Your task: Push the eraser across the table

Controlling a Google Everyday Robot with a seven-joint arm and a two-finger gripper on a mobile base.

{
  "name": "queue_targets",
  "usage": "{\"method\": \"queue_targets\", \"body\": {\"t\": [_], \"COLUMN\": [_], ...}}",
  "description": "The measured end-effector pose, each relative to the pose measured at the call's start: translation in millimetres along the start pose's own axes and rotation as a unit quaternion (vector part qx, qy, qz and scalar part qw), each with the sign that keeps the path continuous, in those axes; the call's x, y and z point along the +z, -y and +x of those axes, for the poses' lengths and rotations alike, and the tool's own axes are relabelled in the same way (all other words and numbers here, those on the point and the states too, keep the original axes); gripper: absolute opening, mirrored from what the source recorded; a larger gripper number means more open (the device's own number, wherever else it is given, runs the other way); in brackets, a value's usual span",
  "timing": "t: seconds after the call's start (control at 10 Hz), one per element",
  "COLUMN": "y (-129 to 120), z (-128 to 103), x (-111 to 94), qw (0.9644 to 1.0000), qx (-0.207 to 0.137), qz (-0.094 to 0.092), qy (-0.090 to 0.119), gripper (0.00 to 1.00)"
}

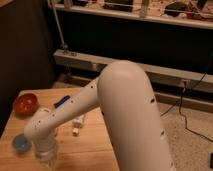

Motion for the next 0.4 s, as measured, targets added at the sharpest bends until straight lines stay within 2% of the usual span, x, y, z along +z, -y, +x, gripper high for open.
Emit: {"method": "queue_targets", "body": {"t": [0.2,0.3,0.4], "y": [-1.6,-0.6,-1.0], "z": [-0.6,-0.3,-0.4], "x": [0.7,0.3,0.8], "qw": [1.0,1.0,1.0], "qx": [-0.002,0.0,-0.001], "qz": [0.0,0.0,0.0], "qy": [-0.001,0.0,-0.001], "gripper": [0.12,0.26,0.34]}}
